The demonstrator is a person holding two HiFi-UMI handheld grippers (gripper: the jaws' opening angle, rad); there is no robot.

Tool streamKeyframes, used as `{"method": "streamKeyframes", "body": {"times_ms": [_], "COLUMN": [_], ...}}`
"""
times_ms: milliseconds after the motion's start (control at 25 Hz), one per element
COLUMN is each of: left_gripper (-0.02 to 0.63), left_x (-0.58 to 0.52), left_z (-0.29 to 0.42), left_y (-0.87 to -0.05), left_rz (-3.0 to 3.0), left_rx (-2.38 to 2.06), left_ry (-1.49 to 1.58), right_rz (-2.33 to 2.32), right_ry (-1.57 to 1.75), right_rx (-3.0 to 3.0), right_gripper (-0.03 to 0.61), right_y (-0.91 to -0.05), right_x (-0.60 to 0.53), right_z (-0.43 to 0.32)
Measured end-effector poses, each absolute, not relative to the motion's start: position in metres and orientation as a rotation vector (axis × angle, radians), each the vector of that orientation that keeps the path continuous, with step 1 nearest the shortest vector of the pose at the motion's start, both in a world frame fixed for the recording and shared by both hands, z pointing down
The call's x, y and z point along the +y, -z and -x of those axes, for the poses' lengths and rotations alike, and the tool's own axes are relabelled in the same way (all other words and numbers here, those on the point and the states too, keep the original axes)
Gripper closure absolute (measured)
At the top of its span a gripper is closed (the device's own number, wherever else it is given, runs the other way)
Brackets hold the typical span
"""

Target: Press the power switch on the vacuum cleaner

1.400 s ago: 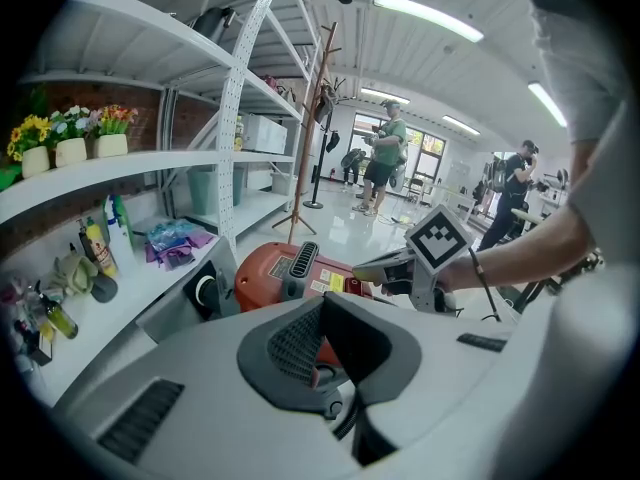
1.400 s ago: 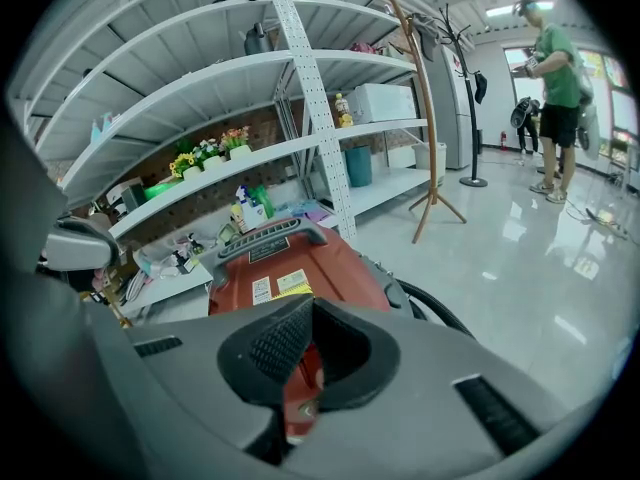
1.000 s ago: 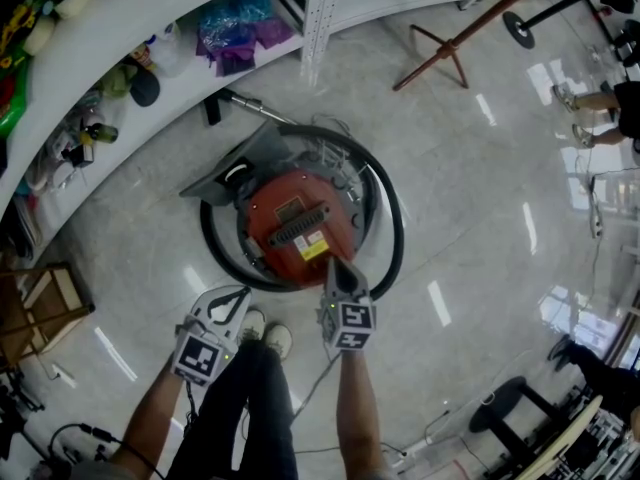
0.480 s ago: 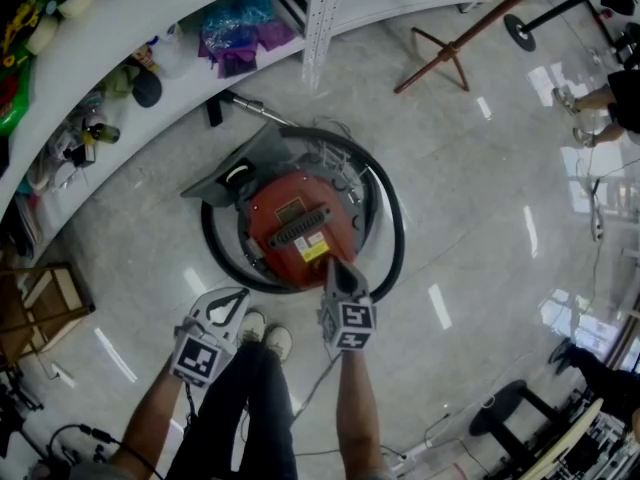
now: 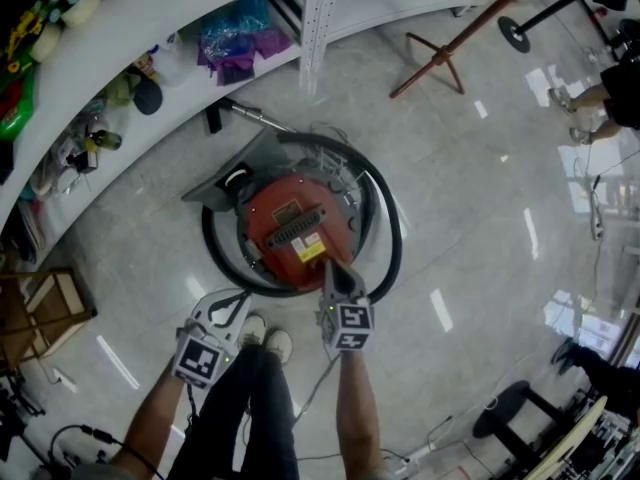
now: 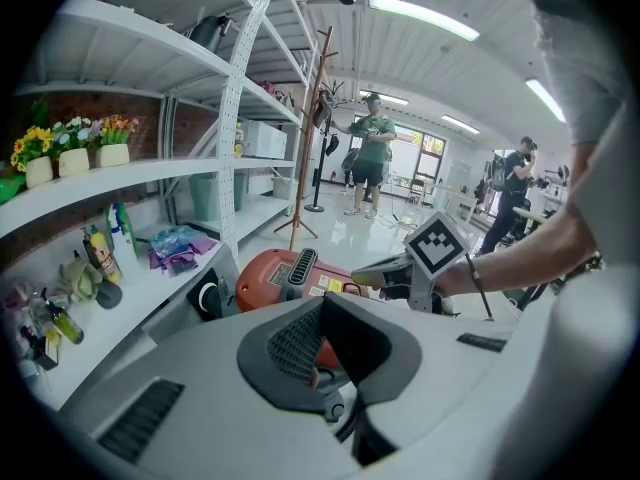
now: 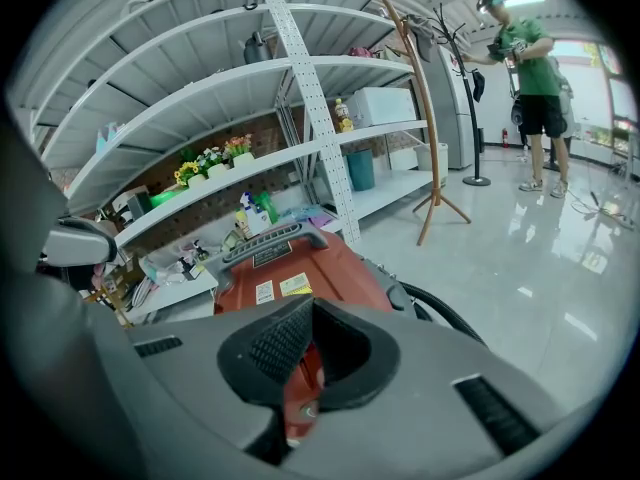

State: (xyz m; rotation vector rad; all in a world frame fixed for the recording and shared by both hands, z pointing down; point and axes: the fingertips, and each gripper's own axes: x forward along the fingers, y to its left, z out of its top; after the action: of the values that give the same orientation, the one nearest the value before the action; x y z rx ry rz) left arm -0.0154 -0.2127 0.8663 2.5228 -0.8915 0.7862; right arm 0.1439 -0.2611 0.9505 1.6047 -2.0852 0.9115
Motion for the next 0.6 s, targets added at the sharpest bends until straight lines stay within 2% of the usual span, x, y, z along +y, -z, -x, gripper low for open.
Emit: {"method": "streamKeyframes", "body": {"times_ms": [600], "left_gripper": [0.607], "left_x": [-0.207], "left_z": [0.005], "left_y": [-0.824], "left_rz": [-2.57], "left_rx": [-0.906], "left_ry": [-0.738], "right_rz": [-1.648], "right_ry": [-0.885], "right_rx": [-2.122], "right_gripper": [0.566], "right_y": [-0.892], "right_x": [-0.233], "right_z": [-0.147]}}
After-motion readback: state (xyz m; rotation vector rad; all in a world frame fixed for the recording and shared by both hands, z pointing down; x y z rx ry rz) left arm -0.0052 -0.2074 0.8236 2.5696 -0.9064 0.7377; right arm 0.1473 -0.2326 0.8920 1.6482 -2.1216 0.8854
